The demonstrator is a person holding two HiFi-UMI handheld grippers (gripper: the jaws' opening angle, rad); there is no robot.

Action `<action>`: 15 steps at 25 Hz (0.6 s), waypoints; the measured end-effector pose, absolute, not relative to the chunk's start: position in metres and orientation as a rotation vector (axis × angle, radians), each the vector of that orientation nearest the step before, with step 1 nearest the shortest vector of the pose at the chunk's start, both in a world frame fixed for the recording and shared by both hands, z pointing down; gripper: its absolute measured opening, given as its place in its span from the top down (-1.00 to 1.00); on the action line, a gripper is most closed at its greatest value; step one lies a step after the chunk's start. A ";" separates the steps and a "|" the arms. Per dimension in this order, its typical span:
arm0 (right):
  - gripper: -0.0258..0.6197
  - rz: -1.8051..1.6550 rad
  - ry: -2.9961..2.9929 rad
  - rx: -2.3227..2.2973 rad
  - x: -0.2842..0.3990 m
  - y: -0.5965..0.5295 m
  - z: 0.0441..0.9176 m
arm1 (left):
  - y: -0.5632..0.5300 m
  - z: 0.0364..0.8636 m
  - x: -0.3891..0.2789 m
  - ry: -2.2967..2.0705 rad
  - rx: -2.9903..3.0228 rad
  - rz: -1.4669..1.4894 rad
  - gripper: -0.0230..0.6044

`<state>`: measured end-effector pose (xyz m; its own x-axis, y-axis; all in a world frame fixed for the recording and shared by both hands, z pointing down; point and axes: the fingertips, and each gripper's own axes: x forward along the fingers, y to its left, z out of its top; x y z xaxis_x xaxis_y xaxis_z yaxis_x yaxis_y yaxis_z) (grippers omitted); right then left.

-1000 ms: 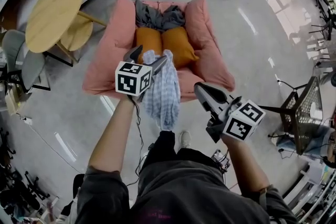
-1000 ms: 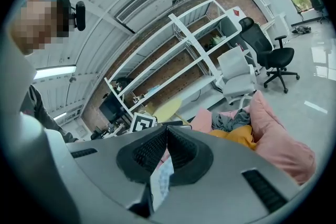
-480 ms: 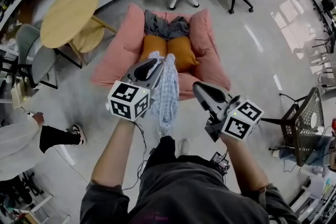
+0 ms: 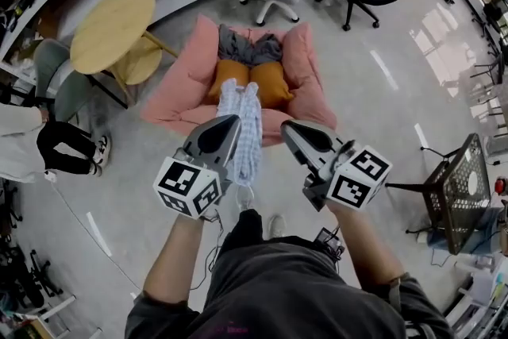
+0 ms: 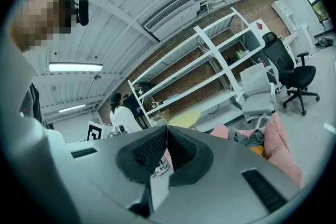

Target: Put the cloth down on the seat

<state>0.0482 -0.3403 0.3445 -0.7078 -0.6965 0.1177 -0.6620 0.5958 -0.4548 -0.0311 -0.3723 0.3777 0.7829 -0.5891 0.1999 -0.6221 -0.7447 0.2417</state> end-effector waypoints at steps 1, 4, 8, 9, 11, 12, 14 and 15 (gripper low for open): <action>0.87 -0.723 2.747 -1.163 0.049 -0.337 0.342 | -0.366 0.377 -0.032 -0.939 2.677 0.159 0.89; 0.87 -0.695 2.762 -1.150 0.052 -0.329 0.337 | -0.353 0.378 -0.031 -0.958 2.661 0.165 0.89; 0.87 -0.688 2.764 -1.143 0.055 -0.326 0.334 | -0.345 0.379 -0.029 -0.967 2.647 0.172 0.89; 0.87 -0.690 2.764 -1.141 0.055 -0.326 0.334 | -0.345 0.379 -0.028 -0.967 2.647 0.174 0.89; 0.88 -0.692 2.767 -1.137 0.054 -0.326 0.335 | -0.344 0.379 -0.027 -0.970 2.648 0.178 0.89; 0.88 -0.692 2.769 -1.134 0.054 -0.326 0.335 | -0.344 0.379 -0.027 -0.972 2.648 0.180 0.89; 0.87 -0.691 2.772 -1.128 0.053 -0.326 0.336 | -0.344 0.380 -0.026 -0.973 2.649 0.184 0.89; 0.87 -0.691 2.774 -1.127 0.054 -0.326 0.337 | -0.343 0.380 -0.025 -0.972 2.650 0.186 0.89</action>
